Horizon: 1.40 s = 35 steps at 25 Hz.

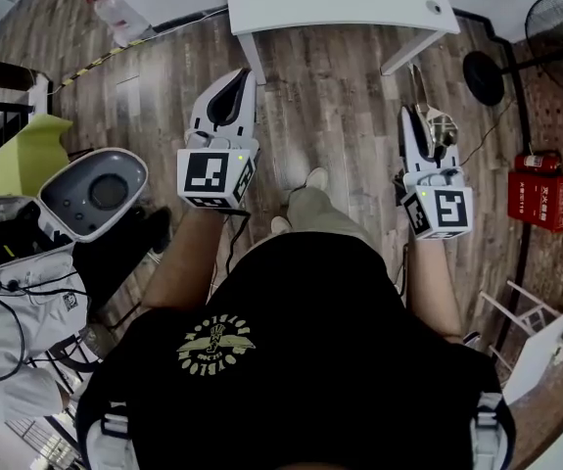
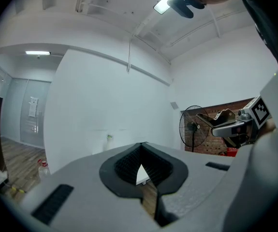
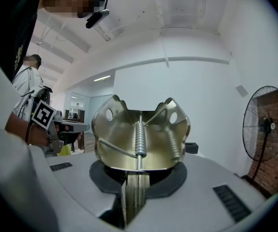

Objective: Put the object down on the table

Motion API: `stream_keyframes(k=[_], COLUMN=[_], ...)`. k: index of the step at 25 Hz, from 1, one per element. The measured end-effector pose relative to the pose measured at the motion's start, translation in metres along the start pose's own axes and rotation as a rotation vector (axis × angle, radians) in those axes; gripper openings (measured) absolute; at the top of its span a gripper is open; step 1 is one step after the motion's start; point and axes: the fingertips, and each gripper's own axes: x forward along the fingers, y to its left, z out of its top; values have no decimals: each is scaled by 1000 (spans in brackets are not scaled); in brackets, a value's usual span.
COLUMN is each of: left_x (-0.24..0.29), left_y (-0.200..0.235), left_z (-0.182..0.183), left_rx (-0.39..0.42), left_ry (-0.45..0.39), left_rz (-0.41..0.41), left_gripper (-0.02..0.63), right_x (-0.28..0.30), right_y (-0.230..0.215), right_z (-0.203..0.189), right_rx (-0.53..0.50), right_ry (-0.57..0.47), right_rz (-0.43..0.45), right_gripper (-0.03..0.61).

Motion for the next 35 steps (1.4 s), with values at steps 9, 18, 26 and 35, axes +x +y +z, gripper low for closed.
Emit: stream_keyframes(k=[9, 18, 26, 35], left_x=[29, 81, 84, 91], left_y=[-28, -35, -47, -54], left_z=[-5, 7, 22, 27], left_rx=[30, 38, 75, 69], left_ry=[-31, -35, -42, -61], left_rz=[42, 85, 99, 65], left_gripper=[6, 6, 6, 6], right_x=[2, 38, 35, 29], right_y=[-45, -102, -111, -110], right_z=[-11, -8, -7, -1], right_rx=[-13, 6, 27, 7], right_ry=[-48, -80, -94, -105], right_rz=[34, 77, 96, 76], right_gripper=[58, 58, 58, 58])
